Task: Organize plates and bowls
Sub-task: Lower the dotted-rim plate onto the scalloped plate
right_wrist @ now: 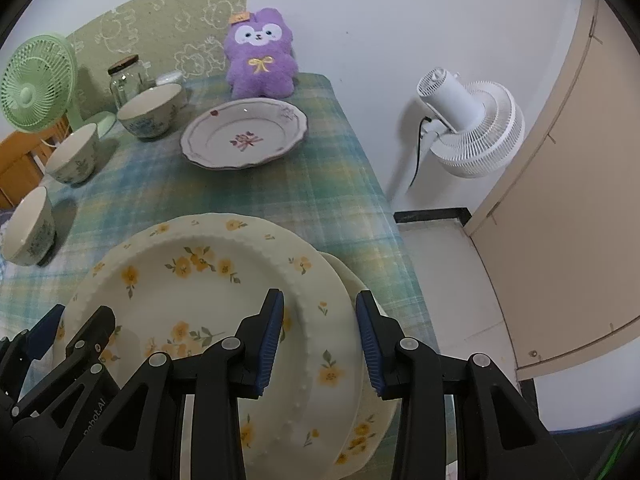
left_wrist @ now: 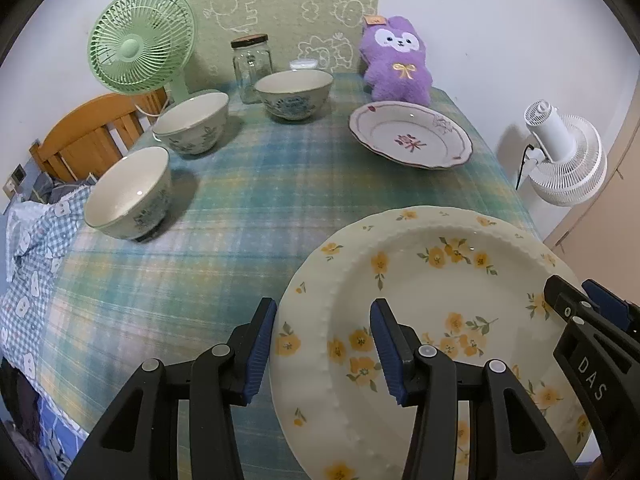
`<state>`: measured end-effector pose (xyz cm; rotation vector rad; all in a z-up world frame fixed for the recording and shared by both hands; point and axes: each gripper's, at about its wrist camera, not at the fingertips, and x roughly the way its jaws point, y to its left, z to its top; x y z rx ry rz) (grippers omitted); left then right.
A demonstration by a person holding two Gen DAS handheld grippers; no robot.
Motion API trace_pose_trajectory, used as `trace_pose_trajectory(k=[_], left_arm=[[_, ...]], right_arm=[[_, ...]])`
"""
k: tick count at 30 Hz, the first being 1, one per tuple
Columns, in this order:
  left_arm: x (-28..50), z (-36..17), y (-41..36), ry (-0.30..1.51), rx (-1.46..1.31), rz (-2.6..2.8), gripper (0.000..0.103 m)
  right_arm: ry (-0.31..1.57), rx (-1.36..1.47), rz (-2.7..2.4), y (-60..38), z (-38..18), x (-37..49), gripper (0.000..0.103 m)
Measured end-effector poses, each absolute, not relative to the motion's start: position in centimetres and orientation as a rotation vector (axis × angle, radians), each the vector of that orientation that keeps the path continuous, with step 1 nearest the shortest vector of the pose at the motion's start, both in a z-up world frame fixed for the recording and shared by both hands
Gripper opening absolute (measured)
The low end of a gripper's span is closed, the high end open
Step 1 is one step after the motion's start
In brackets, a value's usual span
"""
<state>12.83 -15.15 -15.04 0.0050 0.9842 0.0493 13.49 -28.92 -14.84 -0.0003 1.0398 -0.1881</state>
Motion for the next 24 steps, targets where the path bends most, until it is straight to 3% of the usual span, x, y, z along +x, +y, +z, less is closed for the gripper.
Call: trace_pose_trajectory(k=[24], left_arm=[[12.8,-17.8,-18.6,1.031,-0.008,0.111,0.049]], right_arm=[[1.089,-0.022,-0.143,-32.2,-17.5,14.1,0.041]])
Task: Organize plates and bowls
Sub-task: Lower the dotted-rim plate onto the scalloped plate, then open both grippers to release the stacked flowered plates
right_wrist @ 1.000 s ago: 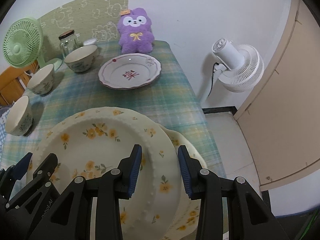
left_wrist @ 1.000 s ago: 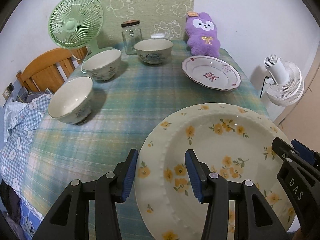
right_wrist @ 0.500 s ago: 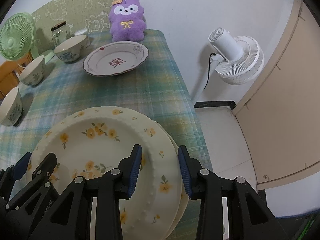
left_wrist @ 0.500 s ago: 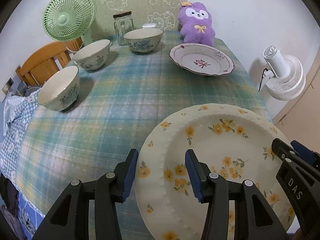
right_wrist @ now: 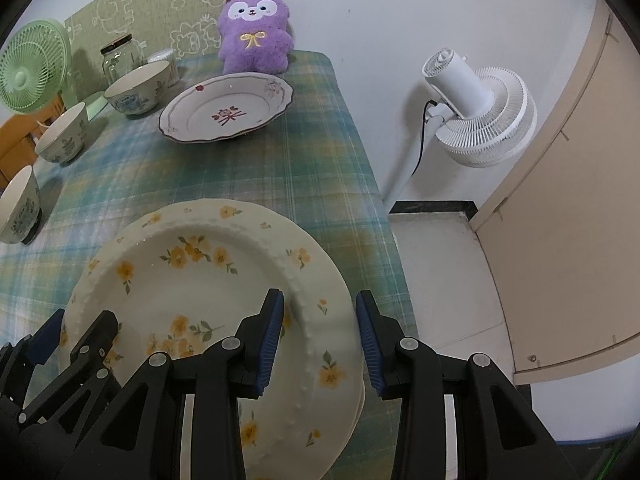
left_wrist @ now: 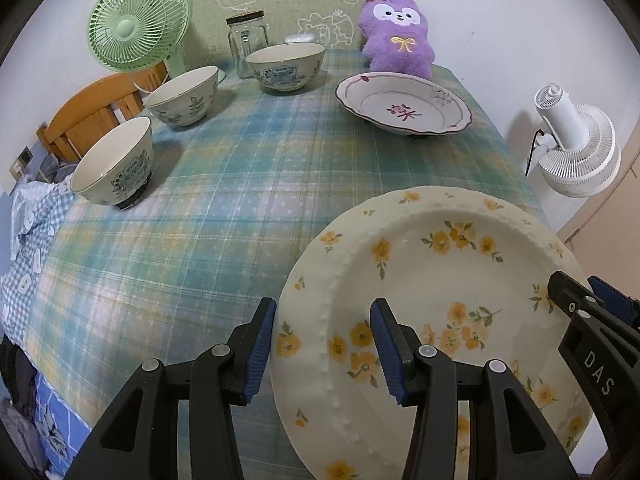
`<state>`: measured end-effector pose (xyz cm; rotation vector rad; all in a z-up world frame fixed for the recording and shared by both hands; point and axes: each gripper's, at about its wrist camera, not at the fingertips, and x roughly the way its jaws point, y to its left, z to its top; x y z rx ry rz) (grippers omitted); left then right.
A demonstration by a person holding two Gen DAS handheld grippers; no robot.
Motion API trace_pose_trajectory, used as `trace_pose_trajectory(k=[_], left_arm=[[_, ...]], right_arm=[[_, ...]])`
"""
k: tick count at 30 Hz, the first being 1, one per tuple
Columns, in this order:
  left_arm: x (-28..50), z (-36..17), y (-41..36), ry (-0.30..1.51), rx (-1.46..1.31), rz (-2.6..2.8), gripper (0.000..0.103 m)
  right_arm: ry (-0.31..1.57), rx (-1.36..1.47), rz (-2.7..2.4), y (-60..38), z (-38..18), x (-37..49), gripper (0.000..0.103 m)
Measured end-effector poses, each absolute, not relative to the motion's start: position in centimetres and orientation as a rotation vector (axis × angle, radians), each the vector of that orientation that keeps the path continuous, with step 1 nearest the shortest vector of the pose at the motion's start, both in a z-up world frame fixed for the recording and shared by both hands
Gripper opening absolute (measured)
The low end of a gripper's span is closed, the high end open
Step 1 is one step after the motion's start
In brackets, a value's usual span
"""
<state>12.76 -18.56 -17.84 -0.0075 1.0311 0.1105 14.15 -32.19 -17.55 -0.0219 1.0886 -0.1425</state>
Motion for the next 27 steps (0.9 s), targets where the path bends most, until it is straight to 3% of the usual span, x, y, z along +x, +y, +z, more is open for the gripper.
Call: trace_pose_trajectory(k=[27], left_arm=[[12.2,-18.9,-19.5,1.011,0.06,0.128,0.049]], right_arm=[[1.1,-0.007,-0.149,-32.4,-19.0,13.6,0.041]])
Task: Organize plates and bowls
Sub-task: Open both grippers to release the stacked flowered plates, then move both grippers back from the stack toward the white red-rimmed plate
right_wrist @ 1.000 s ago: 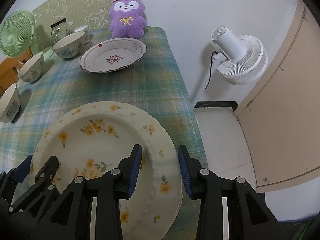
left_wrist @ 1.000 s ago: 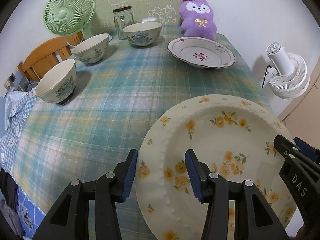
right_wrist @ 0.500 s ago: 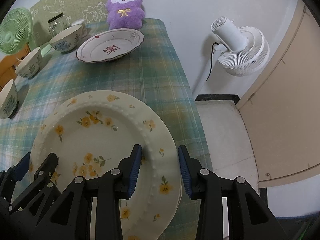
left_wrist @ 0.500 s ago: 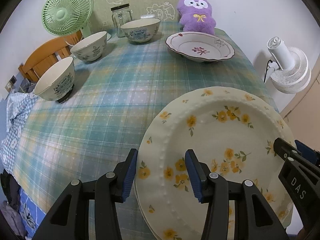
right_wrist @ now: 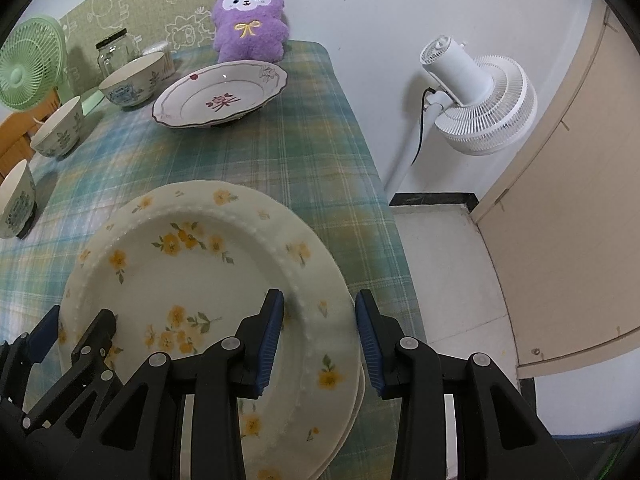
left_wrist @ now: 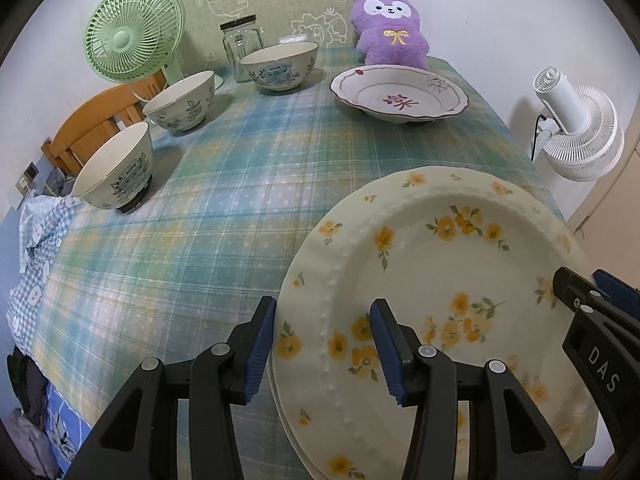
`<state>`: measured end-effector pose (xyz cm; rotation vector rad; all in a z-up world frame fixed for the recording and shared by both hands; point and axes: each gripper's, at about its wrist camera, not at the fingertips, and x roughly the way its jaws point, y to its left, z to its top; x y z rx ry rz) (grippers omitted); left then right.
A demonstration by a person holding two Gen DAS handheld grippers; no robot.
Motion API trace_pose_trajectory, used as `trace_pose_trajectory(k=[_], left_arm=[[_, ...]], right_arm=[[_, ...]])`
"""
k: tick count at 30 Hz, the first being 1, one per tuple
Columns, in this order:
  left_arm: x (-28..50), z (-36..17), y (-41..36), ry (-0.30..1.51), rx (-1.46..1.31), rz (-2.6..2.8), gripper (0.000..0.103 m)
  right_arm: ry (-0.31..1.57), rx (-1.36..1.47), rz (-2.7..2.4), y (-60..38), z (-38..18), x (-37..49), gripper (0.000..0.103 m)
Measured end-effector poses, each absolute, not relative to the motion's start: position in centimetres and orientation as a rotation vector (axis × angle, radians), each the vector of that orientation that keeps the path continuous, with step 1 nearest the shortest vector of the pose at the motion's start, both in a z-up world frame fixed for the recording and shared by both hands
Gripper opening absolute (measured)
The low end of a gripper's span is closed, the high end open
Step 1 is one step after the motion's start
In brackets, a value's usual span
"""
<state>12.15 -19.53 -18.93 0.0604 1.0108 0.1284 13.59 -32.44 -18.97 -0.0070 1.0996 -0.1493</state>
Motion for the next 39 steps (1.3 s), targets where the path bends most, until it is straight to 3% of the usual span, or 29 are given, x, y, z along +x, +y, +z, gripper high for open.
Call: trace_pose_trajectory(k=[7,13,16,18,20,39], left_arm=[[12.1,-19.0,-19.5,1.008,0.064,0.125,0.05],[12.3,-18.9,-19.3,1.019,0.029,0.1,0.063],[12.2,-18.7,-19.5,1.018,0.024,0.099,0.077],[11.9,-18.5,-19.6,1.022,0.021,0.092,0.08],[11.7,-18.2,-19.7,1.025,0.016,0.086,0.084],[10.0,-10.7,-17.7,0.916,0.014,0.031,0.089]], right_arm=[[1.09,-0.016,-0.142,-32.4,-19.0,13.7,0.043],[1.095,-0.009,-0.125,-32.4,-19.0,13.8,0.046],[1.109,0.008,-0.099,-32.5,-19.0,13.8,0.059],[1.103,0.011,-0.094,-32.5,-18.7,13.6,0.068],[1.094,0.011,-0.087,-32.6,-18.2,13.4,0.071],[0.969,0.019,-0.022,-29.6,-10.0,11.0,0.072]])
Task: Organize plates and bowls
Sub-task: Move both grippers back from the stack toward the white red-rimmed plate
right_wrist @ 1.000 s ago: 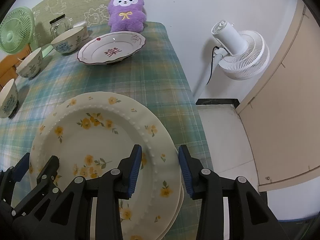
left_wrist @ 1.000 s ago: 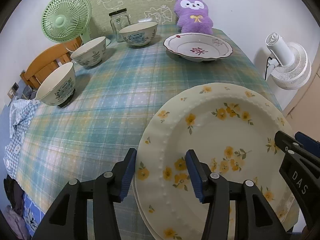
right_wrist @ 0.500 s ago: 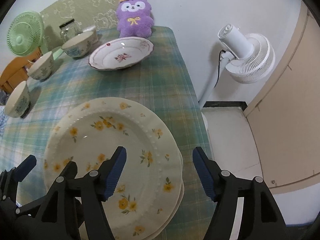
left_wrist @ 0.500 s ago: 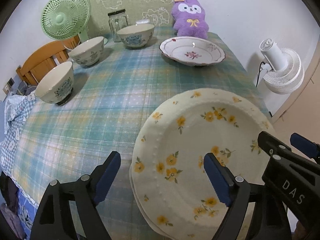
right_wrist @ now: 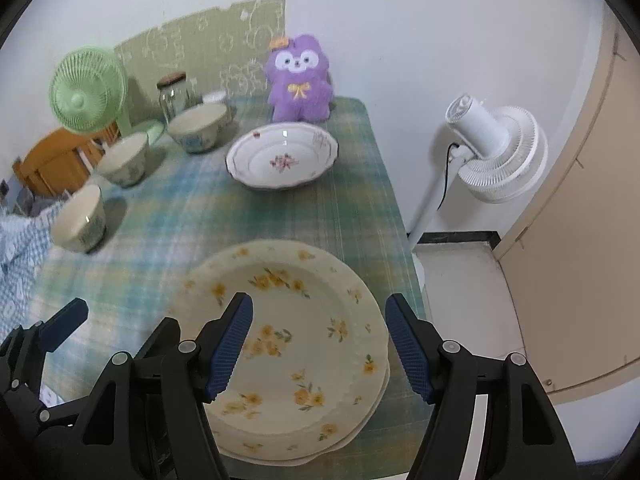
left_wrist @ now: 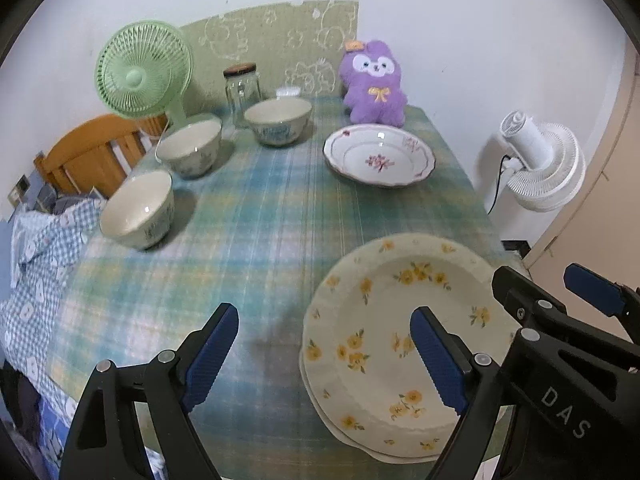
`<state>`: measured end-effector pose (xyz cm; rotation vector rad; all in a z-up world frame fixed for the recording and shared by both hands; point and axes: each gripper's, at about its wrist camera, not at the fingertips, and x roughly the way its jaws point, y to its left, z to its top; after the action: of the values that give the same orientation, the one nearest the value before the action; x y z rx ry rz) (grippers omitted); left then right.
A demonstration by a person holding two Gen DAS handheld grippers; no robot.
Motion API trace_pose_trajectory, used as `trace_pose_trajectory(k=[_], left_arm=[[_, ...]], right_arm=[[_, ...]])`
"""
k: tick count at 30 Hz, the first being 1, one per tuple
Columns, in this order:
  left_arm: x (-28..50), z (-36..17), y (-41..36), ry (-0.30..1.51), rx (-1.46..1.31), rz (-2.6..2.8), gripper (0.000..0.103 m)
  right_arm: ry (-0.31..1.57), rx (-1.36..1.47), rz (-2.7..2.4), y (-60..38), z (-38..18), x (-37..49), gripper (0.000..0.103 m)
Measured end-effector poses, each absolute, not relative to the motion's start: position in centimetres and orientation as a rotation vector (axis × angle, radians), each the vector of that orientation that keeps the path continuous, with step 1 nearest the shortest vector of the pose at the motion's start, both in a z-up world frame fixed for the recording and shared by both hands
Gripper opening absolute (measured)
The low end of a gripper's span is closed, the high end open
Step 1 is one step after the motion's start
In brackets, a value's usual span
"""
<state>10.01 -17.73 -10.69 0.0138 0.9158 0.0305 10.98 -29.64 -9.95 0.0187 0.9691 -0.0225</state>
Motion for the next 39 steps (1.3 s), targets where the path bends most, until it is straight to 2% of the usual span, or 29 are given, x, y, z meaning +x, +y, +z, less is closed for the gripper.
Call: trace_pose_trajectory(k=[15,25,39], left_arm=[[10.7,-5.4,-14.2,0.791,0.034,-0.039,0.089],[12.9,-4.6,-14.2,0.779,0.032,-0.04,0.089],[19.2,-5.2,-16.2,0.784,0.023,0.03,0.088]], right_arm=[[0.844,0.037,-0.087,-26.0,-4.1,10.7,0.072],[0.833,0.037,-0.058,-25.7,-3.3,13.2,0.072],[0.84,0.033,0.028,-27.9,-4.5,21.0,0.072]])
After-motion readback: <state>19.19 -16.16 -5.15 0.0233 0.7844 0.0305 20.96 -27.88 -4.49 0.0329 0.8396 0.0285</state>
